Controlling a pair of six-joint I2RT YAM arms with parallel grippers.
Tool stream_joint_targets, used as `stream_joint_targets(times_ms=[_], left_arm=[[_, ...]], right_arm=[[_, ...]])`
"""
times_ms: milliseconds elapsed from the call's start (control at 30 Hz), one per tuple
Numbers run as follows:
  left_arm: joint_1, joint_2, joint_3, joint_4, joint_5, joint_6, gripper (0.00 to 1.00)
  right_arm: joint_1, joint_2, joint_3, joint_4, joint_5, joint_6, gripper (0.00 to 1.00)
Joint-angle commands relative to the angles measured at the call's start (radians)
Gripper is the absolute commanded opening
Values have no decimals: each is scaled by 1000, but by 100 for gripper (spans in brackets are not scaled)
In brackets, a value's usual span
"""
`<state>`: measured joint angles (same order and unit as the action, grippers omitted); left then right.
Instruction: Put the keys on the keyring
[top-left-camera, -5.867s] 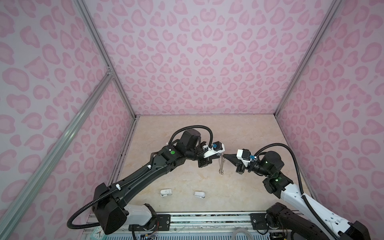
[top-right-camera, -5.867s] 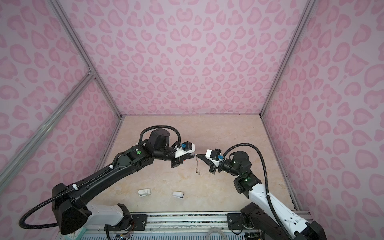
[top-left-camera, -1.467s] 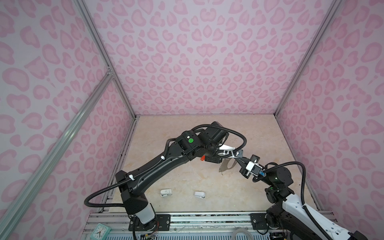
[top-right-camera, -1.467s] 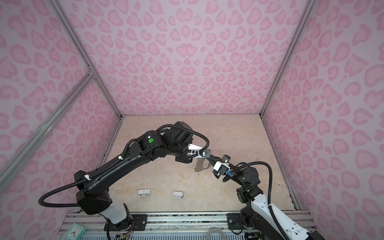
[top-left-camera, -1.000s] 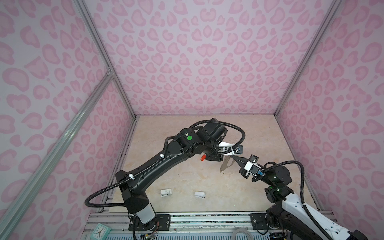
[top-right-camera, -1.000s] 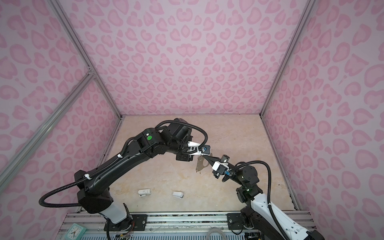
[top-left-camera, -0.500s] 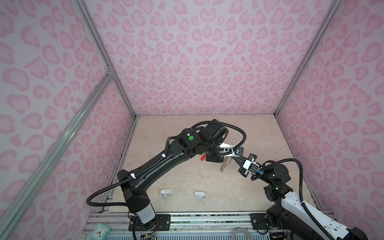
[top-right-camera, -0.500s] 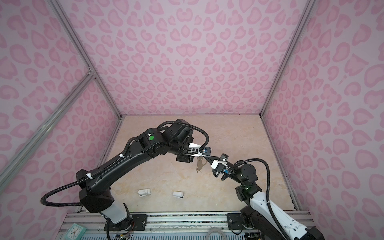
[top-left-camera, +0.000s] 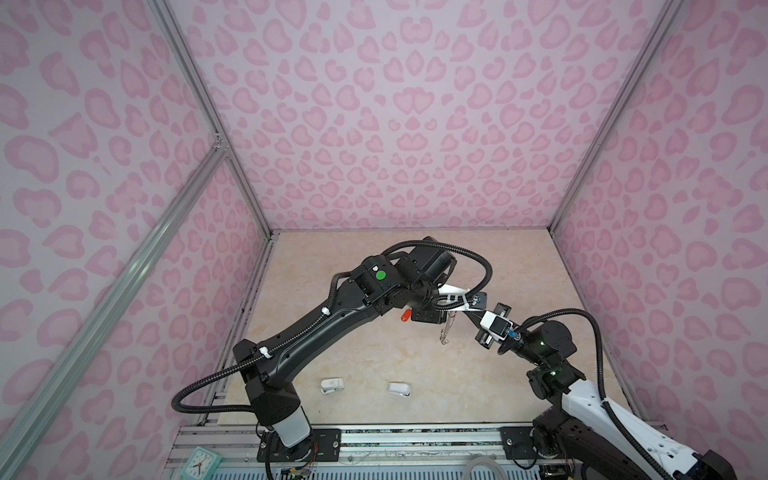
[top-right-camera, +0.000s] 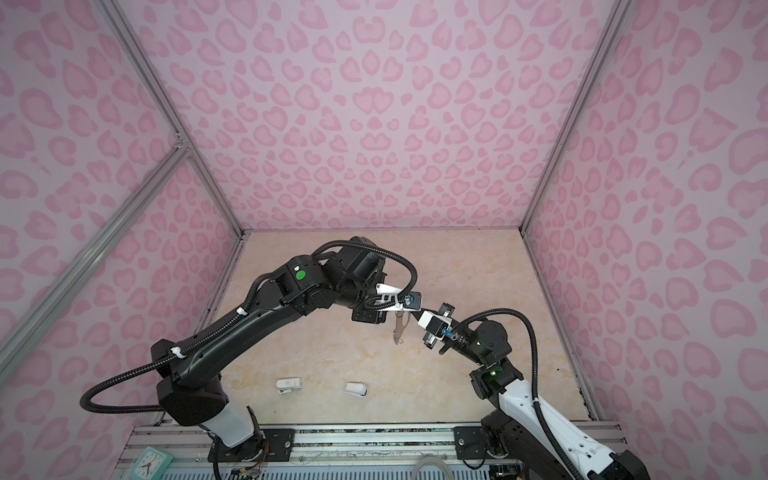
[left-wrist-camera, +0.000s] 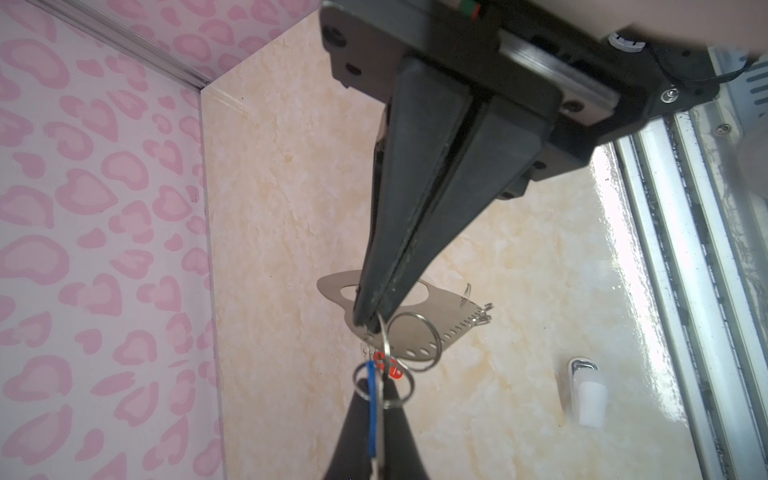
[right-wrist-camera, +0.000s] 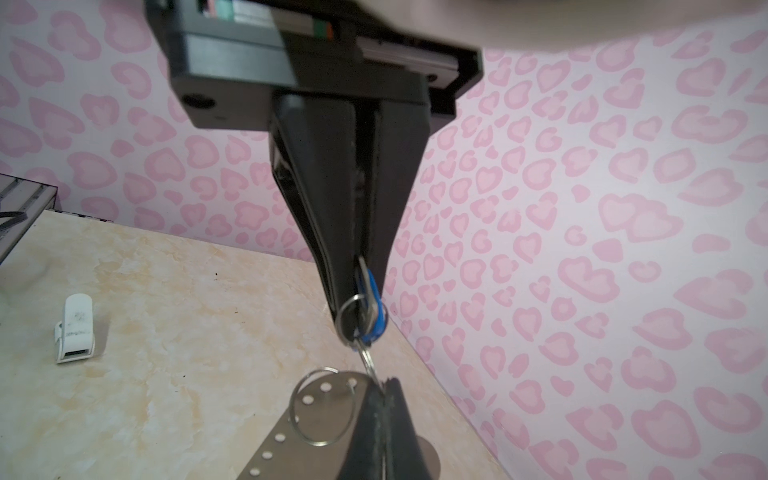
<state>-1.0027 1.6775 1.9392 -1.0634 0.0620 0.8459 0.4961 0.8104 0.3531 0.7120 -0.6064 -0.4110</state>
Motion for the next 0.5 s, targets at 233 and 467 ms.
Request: stream_joint_targets(times_ms=[233,467], left_arm=[[-1,25,27,13,59,-32,3],[13,45,42,32,37,-71,3]], right_arm=[[4,15,16,-30,55,-22,0],[4,23,23,-59,61,-21,0]])
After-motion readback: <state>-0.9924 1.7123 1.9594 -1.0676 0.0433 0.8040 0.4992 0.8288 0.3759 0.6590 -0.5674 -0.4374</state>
